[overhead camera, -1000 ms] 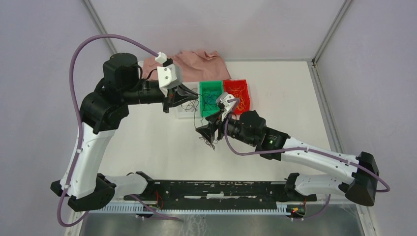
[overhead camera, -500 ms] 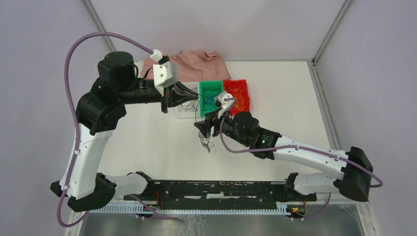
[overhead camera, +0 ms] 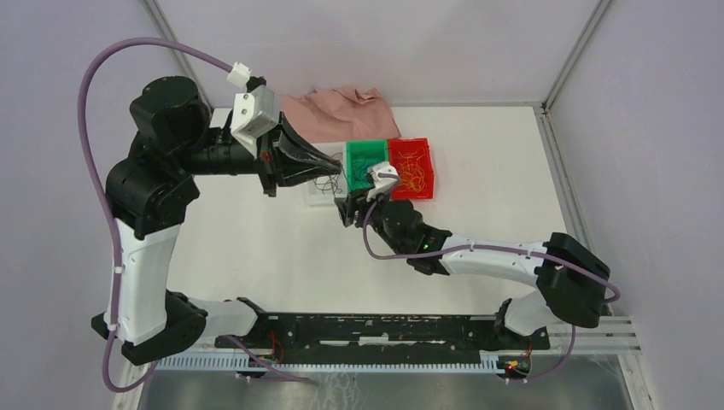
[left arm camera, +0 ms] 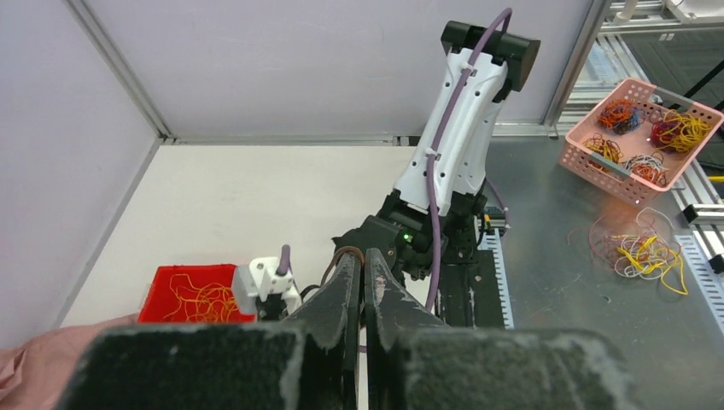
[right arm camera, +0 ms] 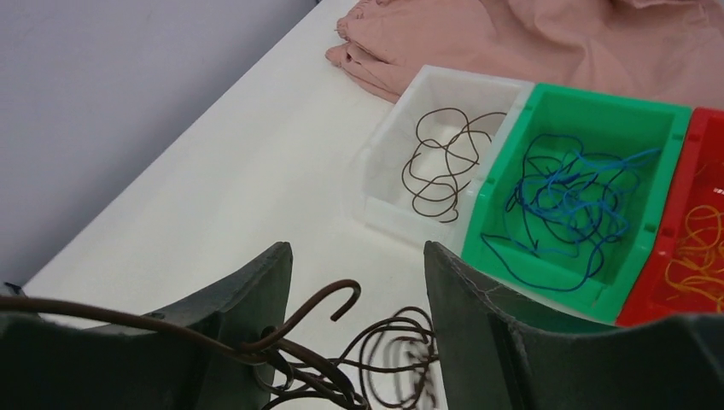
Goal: Untangle the cables
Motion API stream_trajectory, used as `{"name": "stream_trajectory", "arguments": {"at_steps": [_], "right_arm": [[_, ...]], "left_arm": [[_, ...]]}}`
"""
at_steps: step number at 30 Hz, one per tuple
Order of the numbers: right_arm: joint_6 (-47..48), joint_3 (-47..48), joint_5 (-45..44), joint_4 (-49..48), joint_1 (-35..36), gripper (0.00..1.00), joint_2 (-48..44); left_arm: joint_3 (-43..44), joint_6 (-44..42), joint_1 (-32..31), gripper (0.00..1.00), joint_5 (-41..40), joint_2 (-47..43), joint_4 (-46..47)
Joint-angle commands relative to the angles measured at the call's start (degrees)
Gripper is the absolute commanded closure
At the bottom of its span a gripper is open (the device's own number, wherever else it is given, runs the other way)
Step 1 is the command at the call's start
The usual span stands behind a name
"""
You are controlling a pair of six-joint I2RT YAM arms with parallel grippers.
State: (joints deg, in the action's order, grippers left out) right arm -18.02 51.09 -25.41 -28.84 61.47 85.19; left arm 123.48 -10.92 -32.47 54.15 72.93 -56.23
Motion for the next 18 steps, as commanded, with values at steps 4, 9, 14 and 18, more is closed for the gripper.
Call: {"name": "stream_trajectory", "arguments": {"at_steps": [4,9,14,18], "right_arm": [[-14.2,-13.9,-0.8,-2.7,-7.2,0.37,-4.1],[-22.9,-19.8,7.9,-4.0,-12.5,0.36,-11.0],[-27.8,-21.6,13.0,-3.1,-14.4,0.41,-22.4],[-27.6,-20.6,11.9,2.5,-14.8,0.58,-28.5]], "left_arm": [[7.6,2.4,-0.2,0.97,-0.5,-0.8,9.1],[4.5,-4.8,-0.1,0.97,-6.3,-2.8,6.5],[-7.6,-14.2,-0.1,0.97,-11.8,-8.0,1.0],[-15.5,-19.3,-0.1,0.97,-17.6,-11.6,-1.8]]}}
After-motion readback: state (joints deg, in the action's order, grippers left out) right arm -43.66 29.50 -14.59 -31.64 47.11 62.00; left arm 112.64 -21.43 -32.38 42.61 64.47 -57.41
